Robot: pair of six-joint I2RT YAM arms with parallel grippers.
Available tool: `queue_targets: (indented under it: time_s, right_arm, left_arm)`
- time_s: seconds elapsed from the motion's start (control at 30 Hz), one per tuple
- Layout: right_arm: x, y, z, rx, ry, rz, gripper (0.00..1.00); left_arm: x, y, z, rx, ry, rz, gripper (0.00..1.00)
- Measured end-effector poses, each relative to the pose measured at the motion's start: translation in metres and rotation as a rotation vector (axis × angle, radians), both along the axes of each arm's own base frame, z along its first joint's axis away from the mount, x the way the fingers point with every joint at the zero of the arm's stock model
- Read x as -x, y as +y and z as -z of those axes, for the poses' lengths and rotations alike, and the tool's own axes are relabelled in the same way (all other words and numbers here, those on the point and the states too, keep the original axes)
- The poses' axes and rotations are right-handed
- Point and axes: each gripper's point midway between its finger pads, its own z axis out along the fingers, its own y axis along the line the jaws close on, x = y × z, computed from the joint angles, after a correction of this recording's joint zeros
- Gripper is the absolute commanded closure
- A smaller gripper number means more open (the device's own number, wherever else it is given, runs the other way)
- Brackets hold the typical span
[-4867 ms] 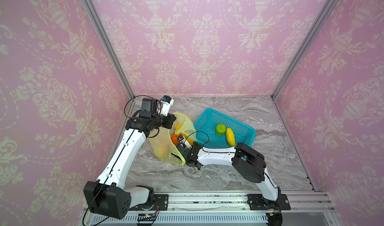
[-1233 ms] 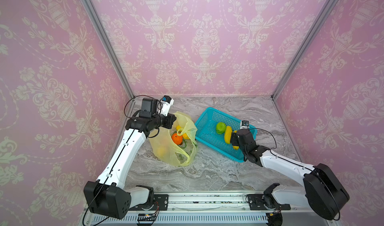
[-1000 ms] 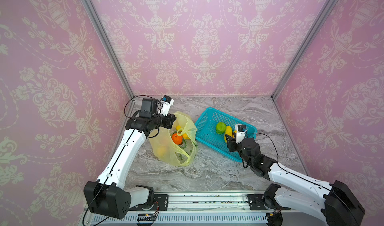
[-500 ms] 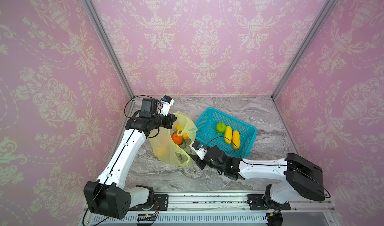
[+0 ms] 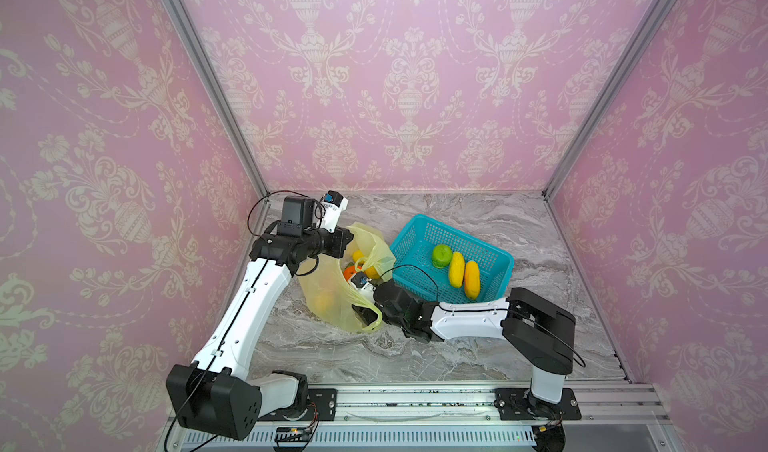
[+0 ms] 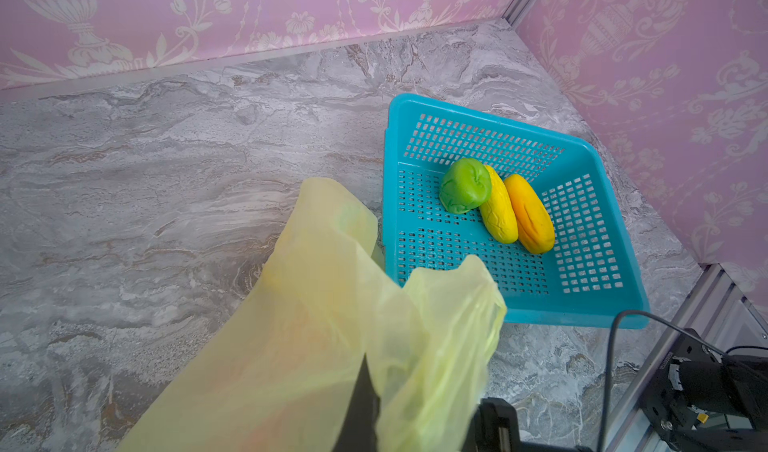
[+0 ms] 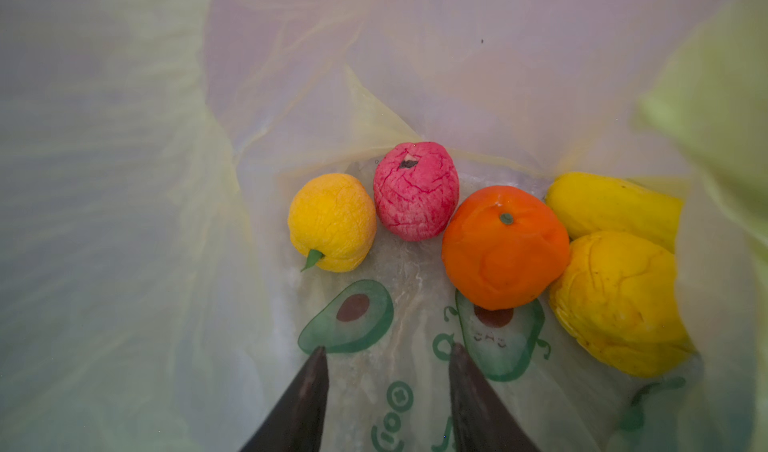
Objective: Untie the knot of the plastic bag and take out the fruit
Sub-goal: 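Lower the right gripper into the bag and grasp the orange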
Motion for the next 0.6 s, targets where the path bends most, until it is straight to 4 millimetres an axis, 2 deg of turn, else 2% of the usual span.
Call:
queue_targets:
  time_s: [0.23, 0.33, 0.4, 0.47, 0.6]
  right_arm:
    - [-0.011, 0.028, 0.026, -0.014, 0.067, 0.013, 0.37]
    - [-0.017, 0.039, 0.030, -0.032, 0.082, 0.031, 0.24]
    - [-0.023, 0.043, 0.029, -0.041, 0.077, 0.053, 0.19]
    - [-0.029, 0.045, 0.029, -0.041, 0.063, 0.078, 0.17]
    - [-0.045, 0.051, 0.028, -0.036, 0.033, 0.134, 0.18]
  left_arm:
    - [0.002, -0.001, -0.003, 0.007, -0.007, 0.007, 1.00]
    - [0.004, -0.003, -0.005, 0.017, -0.010, 0.017, 1.00]
    - [0.004, -0.004, -0.006, 0.022, -0.012, 0.022, 1.00]
    - [0.004, -0.005, -0.006, 0.026, -0.012, 0.026, 1.00]
    - [0.006, -0.008, -0.008, 0.042, -0.010, 0.041, 1.00]
